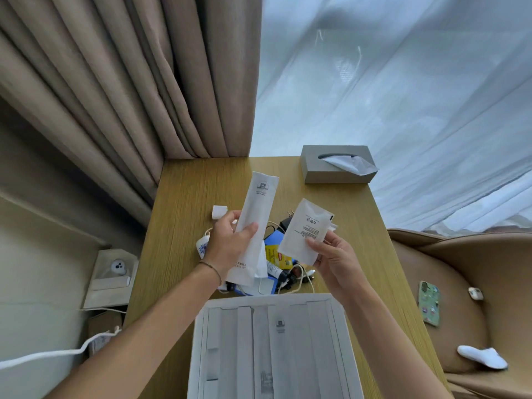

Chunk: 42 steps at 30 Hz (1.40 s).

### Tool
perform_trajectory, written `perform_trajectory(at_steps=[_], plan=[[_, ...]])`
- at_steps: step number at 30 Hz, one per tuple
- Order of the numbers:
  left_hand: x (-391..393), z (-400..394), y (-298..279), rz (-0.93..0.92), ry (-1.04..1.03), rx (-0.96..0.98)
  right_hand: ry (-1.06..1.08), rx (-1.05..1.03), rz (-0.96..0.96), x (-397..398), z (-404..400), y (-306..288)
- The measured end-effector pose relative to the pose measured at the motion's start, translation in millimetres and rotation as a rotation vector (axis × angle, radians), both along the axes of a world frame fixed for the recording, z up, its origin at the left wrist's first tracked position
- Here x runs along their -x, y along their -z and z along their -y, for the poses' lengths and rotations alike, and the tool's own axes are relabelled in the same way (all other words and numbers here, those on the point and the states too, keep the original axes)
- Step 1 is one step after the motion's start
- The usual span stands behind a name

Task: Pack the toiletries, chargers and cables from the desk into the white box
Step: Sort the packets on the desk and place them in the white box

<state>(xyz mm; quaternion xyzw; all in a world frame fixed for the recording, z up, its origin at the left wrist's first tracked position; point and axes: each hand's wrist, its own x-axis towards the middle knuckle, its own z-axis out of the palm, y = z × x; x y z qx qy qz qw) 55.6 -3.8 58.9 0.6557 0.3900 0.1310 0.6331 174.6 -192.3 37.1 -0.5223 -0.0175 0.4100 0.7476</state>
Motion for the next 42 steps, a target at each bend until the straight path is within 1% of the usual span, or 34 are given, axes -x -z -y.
perform_trajectory(at_steps=[4, 12, 18, 23, 31, 35, 42], plan=[[27.8, 38.5, -5.8, 0.030, -0.009, 0.112, -0.024, -0.003, 0.024, 8.6, 24.9, -5.1], [88.7, 107.3, -3.2, -0.047, 0.099, 0.287, -0.105, -0.012, 0.013, 27.1, 68.9, -6.4], [118.3, 142.5, 3.1, -0.190, 0.156, 0.427, -0.143, 0.000, 0.020, 35.3, 93.7, -0.8], [123.5, 158.0, 29.1, -0.300, 0.140, 0.498, -0.163, 0.015, 0.020, 39.5, 109.2, 1.2], [96.1, 177.2, 85.4, -0.457, 0.113, 0.301, -0.186, 0.098, 0.044, 39.2, 127.7, 3.9], [83.9, 189.2, 113.2, -0.549, 0.166, 0.145, -0.208, 0.144, 0.061, 40.4, 134.9, 5.4], [74.7, 197.4, 144.2, -0.581, 0.272, -0.014, -0.214, 0.208, 0.083, 43.7, 141.1, 8.3]])
